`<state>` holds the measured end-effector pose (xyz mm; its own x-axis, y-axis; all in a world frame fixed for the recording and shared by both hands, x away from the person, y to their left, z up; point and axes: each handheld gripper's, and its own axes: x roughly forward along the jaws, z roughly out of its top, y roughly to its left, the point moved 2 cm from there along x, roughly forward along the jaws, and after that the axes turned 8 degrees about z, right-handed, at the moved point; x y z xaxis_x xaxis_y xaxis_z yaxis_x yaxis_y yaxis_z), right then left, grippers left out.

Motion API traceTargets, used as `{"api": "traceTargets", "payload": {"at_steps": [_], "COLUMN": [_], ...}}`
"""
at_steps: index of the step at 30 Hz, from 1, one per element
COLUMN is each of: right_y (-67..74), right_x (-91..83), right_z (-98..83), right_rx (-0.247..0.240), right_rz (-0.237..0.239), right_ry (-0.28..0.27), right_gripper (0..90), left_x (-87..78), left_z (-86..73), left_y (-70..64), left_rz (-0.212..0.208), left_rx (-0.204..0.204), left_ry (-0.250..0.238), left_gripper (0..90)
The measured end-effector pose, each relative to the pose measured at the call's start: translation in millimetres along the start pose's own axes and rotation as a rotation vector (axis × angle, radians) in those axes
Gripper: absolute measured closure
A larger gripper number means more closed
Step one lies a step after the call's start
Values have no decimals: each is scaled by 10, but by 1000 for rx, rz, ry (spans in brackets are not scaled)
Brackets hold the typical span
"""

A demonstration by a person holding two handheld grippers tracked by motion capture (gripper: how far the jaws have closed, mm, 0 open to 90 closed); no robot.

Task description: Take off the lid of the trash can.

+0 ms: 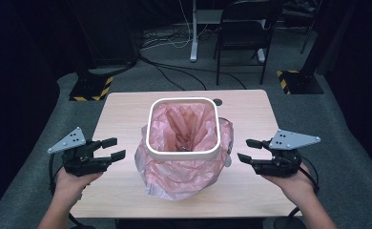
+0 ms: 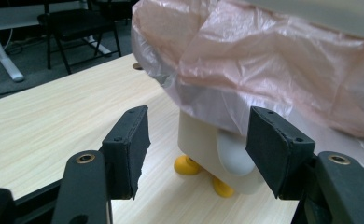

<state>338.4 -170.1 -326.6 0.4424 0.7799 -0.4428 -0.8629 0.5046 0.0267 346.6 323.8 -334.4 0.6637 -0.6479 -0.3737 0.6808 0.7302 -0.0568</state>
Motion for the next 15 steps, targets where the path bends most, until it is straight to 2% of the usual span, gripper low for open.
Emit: {"api": "traceTargets", "payload": {"at_steps": [5,15], "right_y": [20,99], "right_x": [-65,-111], "right_z": [67,261], "right_rx": [1,-50], "right_rz": [14,48], "right_ry": [-10,-11], "right_gripper": [450,455], "left_x": [-25,9], "left_z": [87,302], "left_y": [-7,-29], "left_rz": [-2,-31], "left_rx": [4,2], "left_ry": [-16,-37], "left_gripper": [389,405]}}
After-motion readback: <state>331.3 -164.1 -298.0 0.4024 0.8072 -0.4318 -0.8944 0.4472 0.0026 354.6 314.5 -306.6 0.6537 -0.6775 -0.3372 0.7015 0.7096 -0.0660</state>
